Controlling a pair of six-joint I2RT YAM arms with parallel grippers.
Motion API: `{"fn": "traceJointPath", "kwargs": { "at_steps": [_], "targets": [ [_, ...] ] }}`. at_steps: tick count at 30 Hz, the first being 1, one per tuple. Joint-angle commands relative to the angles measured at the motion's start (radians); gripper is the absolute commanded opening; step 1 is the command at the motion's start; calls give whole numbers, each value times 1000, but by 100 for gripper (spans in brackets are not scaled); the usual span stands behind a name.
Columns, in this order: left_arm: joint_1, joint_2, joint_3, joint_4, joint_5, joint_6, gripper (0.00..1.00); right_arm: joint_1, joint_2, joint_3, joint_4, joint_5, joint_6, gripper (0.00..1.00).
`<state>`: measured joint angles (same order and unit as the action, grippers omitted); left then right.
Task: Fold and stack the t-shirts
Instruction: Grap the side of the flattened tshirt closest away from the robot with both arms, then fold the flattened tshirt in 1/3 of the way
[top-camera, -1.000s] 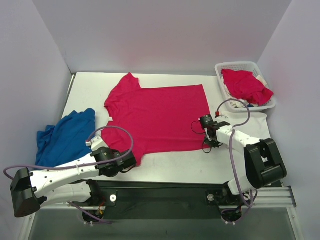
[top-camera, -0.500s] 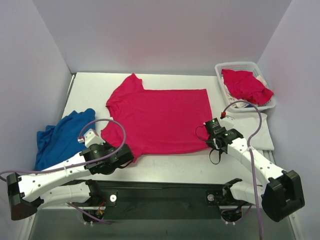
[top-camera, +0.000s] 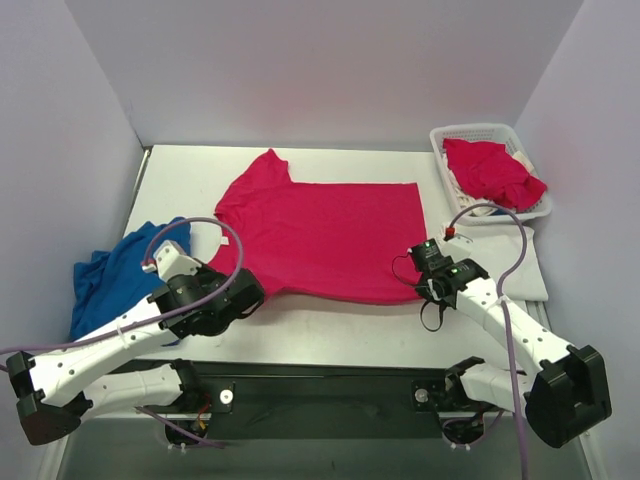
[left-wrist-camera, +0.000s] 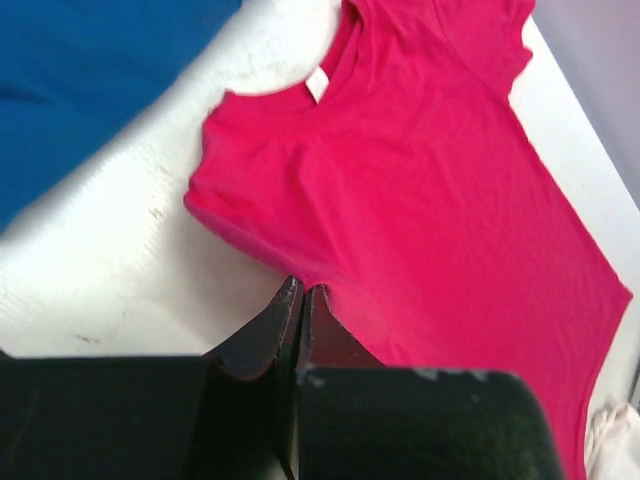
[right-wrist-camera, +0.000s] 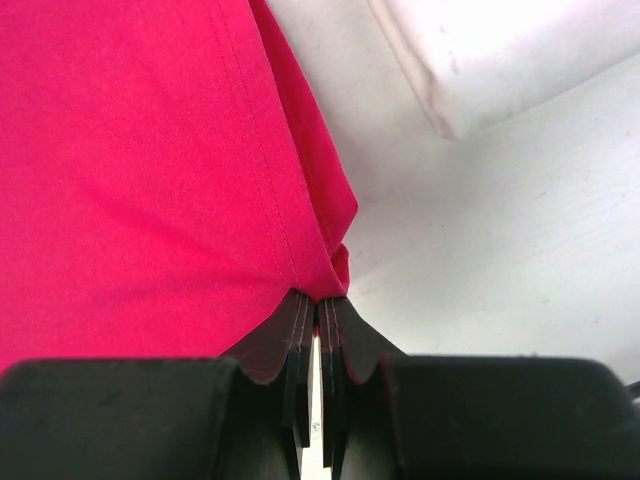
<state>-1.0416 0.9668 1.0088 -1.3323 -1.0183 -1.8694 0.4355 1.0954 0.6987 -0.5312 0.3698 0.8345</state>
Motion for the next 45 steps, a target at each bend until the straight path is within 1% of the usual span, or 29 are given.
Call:
{"fn": "traceJointPath", "kwargs": {
  "at_steps": [1, 2, 3, 4, 5, 6, 7, 8, 9, 11, 12, 17, 20, 30, 35, 45],
  "targets": [
    [61, 21, 62, -222, -92, 90, 0, 0, 30, 39, -46, 69, 15, 0],
    [81, 23, 71, -168, -95, 125, 0, -3, 38, 47, -41, 70, 14, 0],
    [100, 20, 71, -128, -98, 221, 0, -4, 40, 51, -38, 72, 6, 0],
    [144, 13, 68, -79, -95, 283, 0, -6, 44, 56, -33, 75, 3, 0],
    [167, 1, 57, 39, -89, 346, 0, -9, 49, 61, -24, 80, -1, 0],
    [190, -5, 47, 109, -66, 487, 0, -14, 53, 76, -21, 83, -12, 0],
    [239, -13, 36, 177, -48, 551, 0, -15, 58, 84, -20, 86, -17, 0],
    [261, -19, 21, 300, -30, 609, 0, -18, 70, 91, -12, 95, -21, 0],
    [285, -20, 16, 353, 10, 712, 0, -18, 78, 108, -7, 96, -25, 0],
    [345, 2, 14, 457, 47, 775, 0, -24, 104, 125, 8, 98, -38, 0],
    [360, 16, 25, 482, 78, 824, 0, -26, 115, 140, 13, 98, -41, 0],
    [419, 108, 62, 590, 144, 907, 0, -34, 193, 191, 39, 100, -64, 0],
    [433, 147, 77, 640, 178, 947, 0, -38, 234, 222, 46, 104, -75, 0],
    [525, 273, 131, 749, 320, 1052, 0, -92, 311, 281, 65, 110, -97, 0],
    [563, 326, 166, 777, 331, 1067, 0, -119, 357, 308, 86, 90, -109, 0],
    [597, 403, 240, 811, 345, 1096, 0, -127, 472, 366, 126, 41, -117, 0]
  ]
}}
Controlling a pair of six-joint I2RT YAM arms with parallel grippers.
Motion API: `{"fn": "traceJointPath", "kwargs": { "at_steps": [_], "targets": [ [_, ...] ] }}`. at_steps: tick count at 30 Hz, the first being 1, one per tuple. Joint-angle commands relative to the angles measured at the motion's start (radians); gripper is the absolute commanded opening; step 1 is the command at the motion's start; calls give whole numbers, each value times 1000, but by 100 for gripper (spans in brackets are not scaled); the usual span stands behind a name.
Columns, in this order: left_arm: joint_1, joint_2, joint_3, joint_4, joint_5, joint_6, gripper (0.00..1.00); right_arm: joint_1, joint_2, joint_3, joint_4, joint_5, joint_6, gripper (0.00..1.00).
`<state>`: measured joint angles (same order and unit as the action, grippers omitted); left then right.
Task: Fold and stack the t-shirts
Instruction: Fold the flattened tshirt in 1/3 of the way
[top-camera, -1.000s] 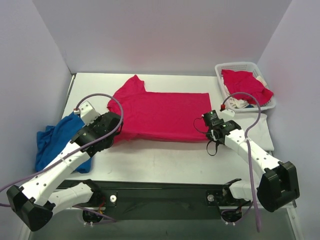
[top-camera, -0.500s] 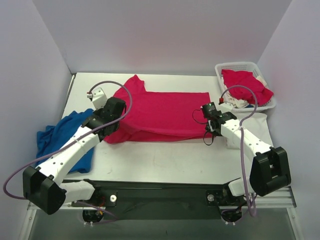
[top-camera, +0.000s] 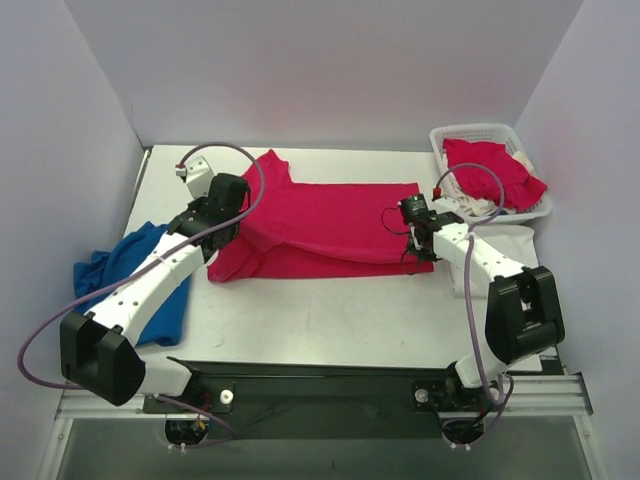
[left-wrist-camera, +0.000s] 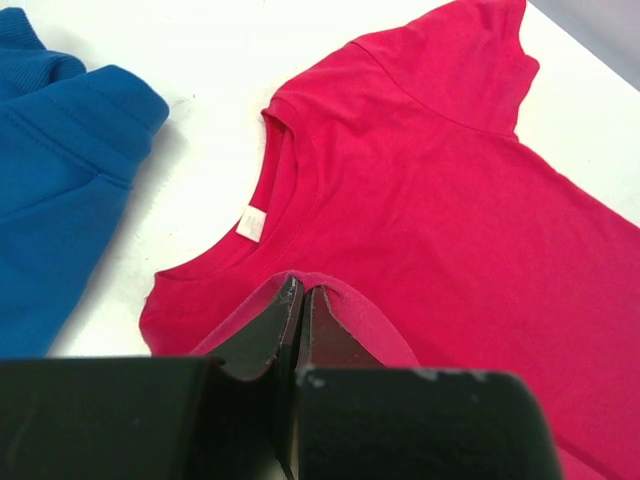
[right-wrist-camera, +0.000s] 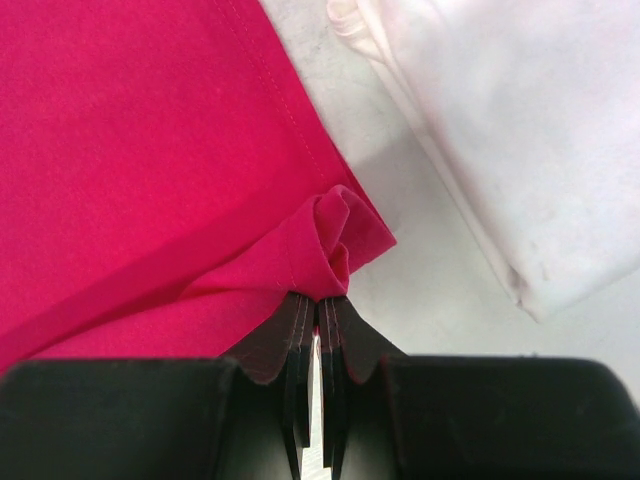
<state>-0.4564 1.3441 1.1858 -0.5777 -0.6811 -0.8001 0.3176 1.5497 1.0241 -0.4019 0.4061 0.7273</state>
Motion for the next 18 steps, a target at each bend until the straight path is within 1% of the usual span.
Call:
{"fn": "traceJointPath", "kwargs": {
  "at_steps": [1, 13, 15, 16, 17, 18],
  "targets": [
    [13, 39, 70, 59, 8, 24, 0, -8, 33, 48, 1, 7, -11, 0],
    [45, 153, 98, 88, 32, 24, 0, -28, 163, 163, 8, -7, -25, 0],
    [50, 170, 109, 90, 34, 27, 0, -32, 184, 191, 8, -13, -26, 7],
    [53, 190, 113, 98, 35, 29, 0, -38, 206, 198, 8, -15, -29, 11],
    [61, 200, 118, 101, 43, 30, 0, -43, 216, 211, 6, -15, -29, 27],
    [64, 225, 129, 114, 48, 35, 0, -48, 226, 231, 8, -16, -31, 35]
  ]
}}
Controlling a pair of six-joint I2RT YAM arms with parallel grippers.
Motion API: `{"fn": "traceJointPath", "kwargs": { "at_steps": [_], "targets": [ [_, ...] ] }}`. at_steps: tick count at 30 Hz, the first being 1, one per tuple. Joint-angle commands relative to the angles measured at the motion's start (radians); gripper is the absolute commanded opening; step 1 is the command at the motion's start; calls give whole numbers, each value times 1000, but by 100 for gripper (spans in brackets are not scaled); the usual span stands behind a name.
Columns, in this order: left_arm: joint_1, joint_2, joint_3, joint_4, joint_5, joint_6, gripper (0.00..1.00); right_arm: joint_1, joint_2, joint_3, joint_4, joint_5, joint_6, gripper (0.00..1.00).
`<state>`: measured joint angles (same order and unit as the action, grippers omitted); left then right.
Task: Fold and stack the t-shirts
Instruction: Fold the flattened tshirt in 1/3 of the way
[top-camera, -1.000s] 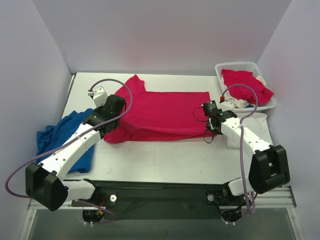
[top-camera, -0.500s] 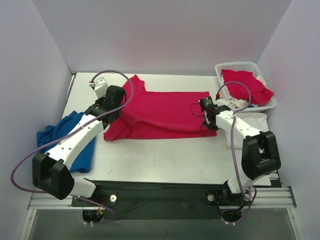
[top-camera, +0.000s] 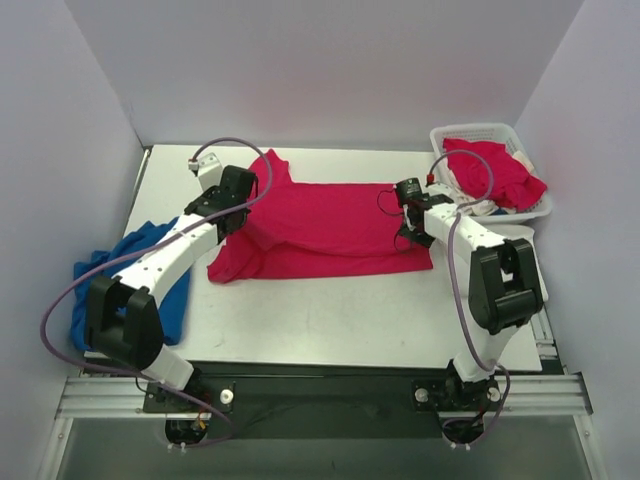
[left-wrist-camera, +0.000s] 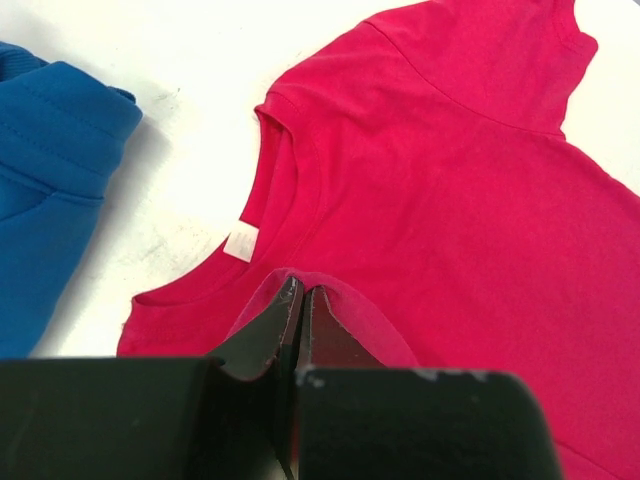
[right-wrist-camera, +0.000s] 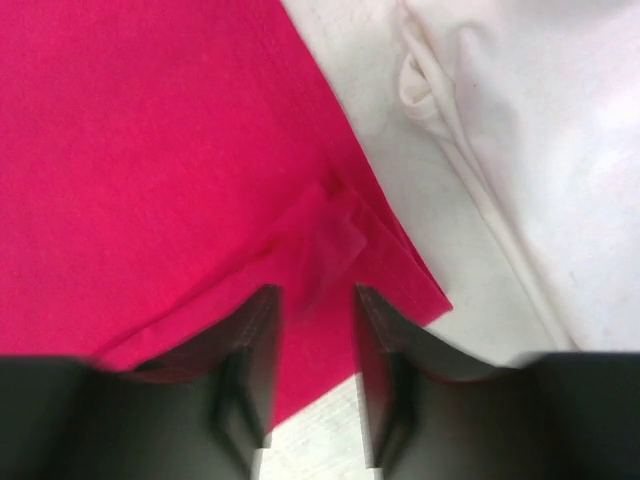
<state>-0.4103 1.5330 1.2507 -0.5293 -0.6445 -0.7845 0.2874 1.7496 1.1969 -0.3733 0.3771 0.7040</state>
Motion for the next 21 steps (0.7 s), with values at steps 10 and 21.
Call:
{"fn": "traceJointPath", "kwargs": {
  "at_steps": [10, 21],
  "targets": [
    [48, 187, 150, 98, 6, 21, 0, -39, 77, 161, -33, 14, -41, 55],
    [84, 294, 197, 232, 72, 123, 0, -1, -36, 23, -38, -14, -60, 52]
  ]
}}
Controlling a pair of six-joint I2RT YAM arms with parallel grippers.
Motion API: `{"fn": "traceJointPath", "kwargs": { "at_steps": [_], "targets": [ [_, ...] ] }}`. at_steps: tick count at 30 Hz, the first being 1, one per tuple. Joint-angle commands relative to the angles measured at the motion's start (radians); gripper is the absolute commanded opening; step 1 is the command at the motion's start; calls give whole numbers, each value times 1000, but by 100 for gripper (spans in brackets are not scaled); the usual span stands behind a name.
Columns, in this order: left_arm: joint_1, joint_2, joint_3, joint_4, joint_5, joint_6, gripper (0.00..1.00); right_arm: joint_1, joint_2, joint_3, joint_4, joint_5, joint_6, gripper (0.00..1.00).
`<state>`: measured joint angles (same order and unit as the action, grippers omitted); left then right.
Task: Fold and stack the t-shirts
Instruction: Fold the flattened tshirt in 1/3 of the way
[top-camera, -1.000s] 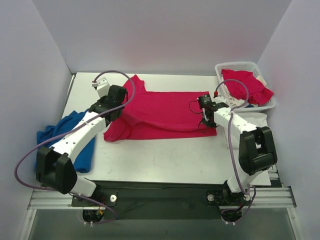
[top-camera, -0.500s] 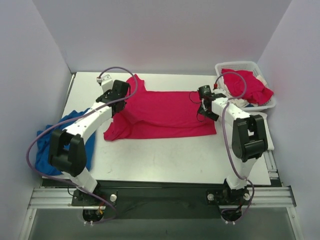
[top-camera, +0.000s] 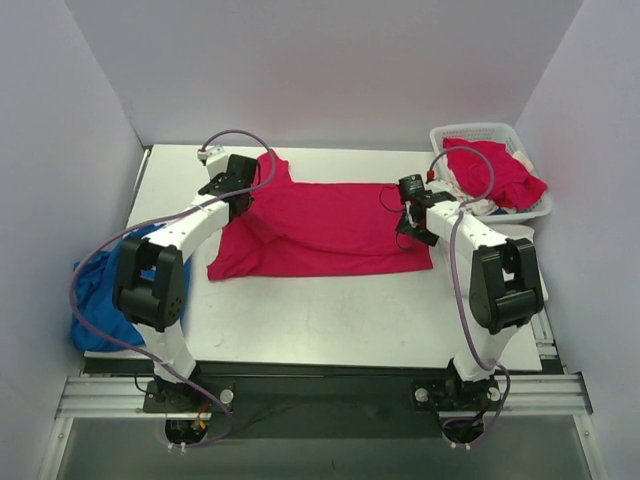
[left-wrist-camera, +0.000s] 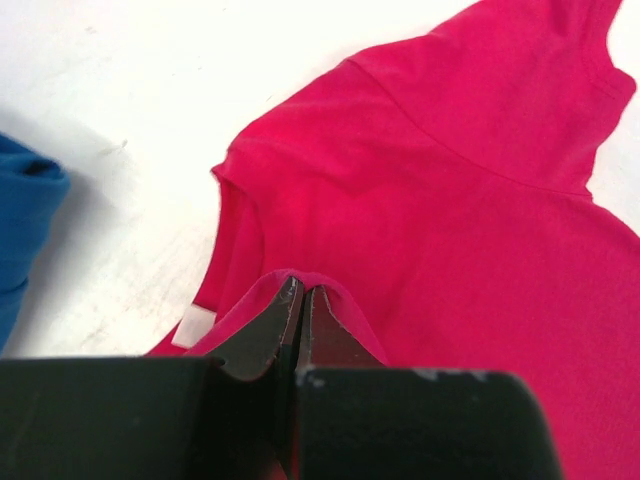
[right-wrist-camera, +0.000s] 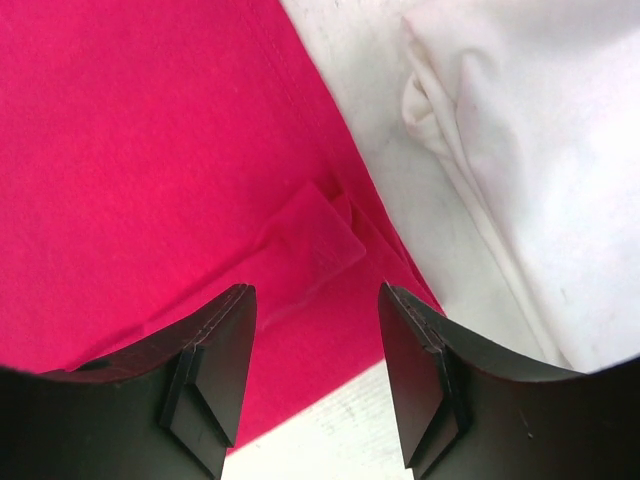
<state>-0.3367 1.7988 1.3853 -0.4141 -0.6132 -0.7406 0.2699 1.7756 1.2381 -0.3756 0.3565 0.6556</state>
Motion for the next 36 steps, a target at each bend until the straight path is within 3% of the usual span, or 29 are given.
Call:
{"fn": "traceJointPath", "kwargs": {
  "at_steps": [1, 5, 8, 9, 12, 17, 24, 36],
  "targets": [
    [10, 49, 72, 153, 62, 105, 1, 18, -71, -29, -34, 3, -14, 52],
    [10, 129, 155, 149, 168, 211, 17, 57, -94, -51, -37, 4, -16, 52],
    [10, 163, 178, 135, 174, 224, 36, 95, -104, -63, -37, 15, -13, 51],
    [10, 157, 170, 146, 165, 222, 52, 101, -104, -63, -40, 18, -13, 51],
    [10, 105, 106, 181, 141, 215, 62, 124, -99, -66, -46, 25, -16, 51],
    [10, 4, -18, 193, 110, 193, 68, 129, -88, -71, -52, 30, -17, 51],
    [10, -88, -167, 28, 167, 51, 67, 115, -47, -58, -59, 22, -17, 50],
    [10, -85, -281, -92, 147, -46, 65, 114, 34, -45, -68, -44, -7, 39]
  ]
}}
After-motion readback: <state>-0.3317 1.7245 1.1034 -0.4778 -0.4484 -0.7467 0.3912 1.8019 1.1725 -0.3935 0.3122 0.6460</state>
